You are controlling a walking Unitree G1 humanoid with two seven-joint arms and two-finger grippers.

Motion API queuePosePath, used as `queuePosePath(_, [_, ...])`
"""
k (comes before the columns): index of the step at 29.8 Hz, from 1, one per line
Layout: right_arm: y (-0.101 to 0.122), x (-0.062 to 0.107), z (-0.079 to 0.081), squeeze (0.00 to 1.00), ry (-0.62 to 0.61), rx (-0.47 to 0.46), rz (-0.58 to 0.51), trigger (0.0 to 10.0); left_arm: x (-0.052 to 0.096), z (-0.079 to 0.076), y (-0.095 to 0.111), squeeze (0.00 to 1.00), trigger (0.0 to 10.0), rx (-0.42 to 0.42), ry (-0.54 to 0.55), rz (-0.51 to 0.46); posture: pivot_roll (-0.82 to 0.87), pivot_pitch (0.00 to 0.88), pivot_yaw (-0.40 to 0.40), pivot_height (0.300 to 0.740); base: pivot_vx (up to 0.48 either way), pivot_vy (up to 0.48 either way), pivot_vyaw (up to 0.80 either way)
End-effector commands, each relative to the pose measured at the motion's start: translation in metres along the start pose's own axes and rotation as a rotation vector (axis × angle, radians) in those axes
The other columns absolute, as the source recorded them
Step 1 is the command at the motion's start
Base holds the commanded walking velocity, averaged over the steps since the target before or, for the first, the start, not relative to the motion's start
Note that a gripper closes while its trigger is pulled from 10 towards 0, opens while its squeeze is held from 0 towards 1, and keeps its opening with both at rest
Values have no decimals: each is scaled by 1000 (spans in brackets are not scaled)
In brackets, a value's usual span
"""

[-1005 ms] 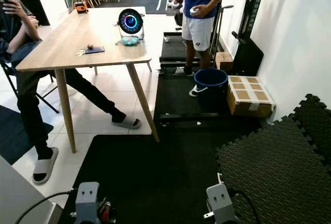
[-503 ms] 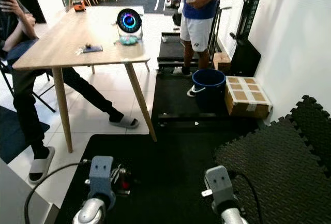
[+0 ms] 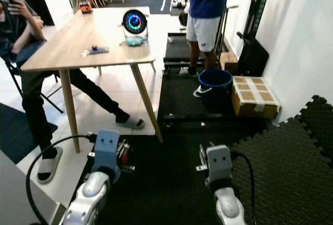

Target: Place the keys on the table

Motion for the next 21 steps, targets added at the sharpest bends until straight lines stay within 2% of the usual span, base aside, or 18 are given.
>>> queuePosePath(1, [7, -3, 4, 0, 0, -24, -18, 10000, -1, 9, 15, 0, 10000, -13, 8, -48, 47, 130, 69, 740, 0, 0, 0])
queuePosePath(4, [15, -5, 13, 0, 26, -35, -36, 10000, -1, 19, 34, 0, 10000, -48, 32, -118, 48, 129, 69, 740, 0, 0, 0])
queuePosePath(11, [17, -5, 16, 0, 38, -38, -36, 10000, 0, 24, 40, 0, 10000, -74, 48, -131, 56, 125, 61, 740, 0, 0, 0])
queuePosePath(21, [21, -5, 18, 0, 52, -33, -28, 10000, 3, 19, 45, 0, 10000, -76, 35, -130, 49, 121, 58, 740, 473, 0, 0])
Point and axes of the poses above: a point about 5 cm out from each wrist's last joint towards the gripper, its own x axis pointing back from the gripper into the wrist, its own y axis along the axis of the wrist's last joint, z = x × y, the point moved 4 cm from there along -x, pointing out of the wrist towards the gripper, and after that the axes turned 4 degrees about -x, right-handed, at the moved point
